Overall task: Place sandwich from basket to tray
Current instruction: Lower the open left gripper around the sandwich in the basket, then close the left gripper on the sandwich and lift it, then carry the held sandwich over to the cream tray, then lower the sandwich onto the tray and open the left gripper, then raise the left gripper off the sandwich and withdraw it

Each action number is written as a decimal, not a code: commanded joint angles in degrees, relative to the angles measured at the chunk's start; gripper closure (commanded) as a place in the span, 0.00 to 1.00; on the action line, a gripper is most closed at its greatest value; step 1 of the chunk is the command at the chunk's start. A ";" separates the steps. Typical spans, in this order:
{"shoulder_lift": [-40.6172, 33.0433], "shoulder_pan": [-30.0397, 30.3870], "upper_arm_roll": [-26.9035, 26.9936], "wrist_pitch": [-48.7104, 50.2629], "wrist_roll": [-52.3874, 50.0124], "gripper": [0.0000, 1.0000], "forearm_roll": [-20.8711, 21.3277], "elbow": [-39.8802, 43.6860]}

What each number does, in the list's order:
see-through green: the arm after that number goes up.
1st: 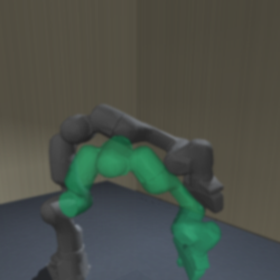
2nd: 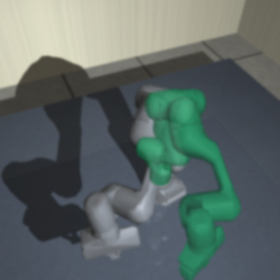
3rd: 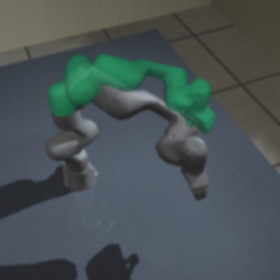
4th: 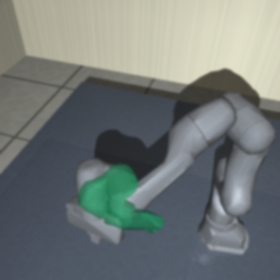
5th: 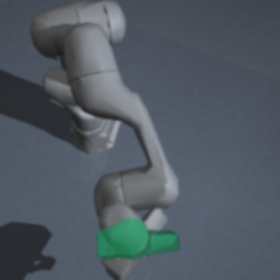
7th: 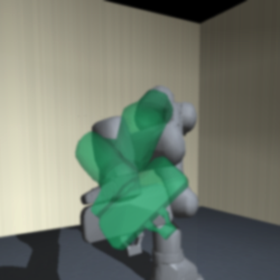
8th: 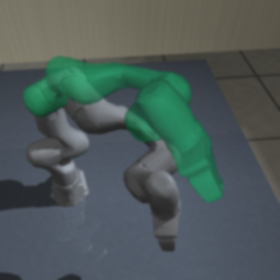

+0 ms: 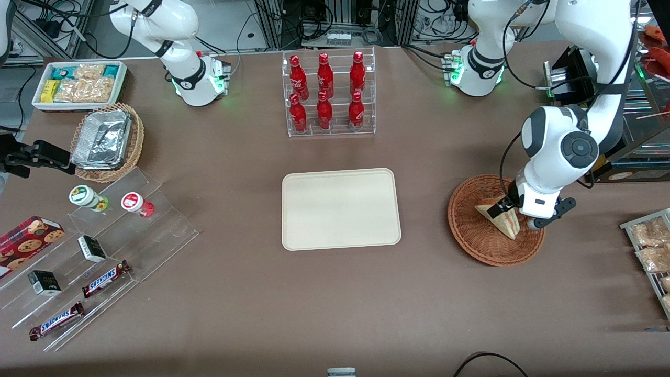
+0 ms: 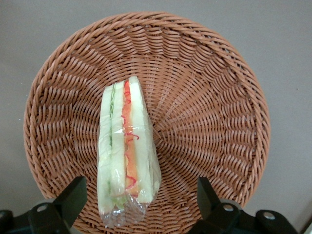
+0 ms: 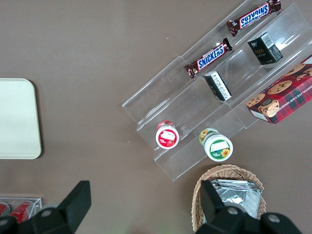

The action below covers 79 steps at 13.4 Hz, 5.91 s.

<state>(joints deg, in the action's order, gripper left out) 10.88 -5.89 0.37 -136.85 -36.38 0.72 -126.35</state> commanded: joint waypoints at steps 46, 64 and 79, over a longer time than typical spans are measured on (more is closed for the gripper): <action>22.51 -34.36 -0.63 30.08 -2.64 1.00 -2.39 46.72; 33.42 -43.15 -0.98 18.64 -11.26 0.96 -0.02 46.72; 10.41 -30.35 -0.72 37.07 -10.39 0.00 -0.98 46.46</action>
<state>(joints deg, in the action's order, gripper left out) 25.70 -39.44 0.18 -103.30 -46.82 -0.11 -77.75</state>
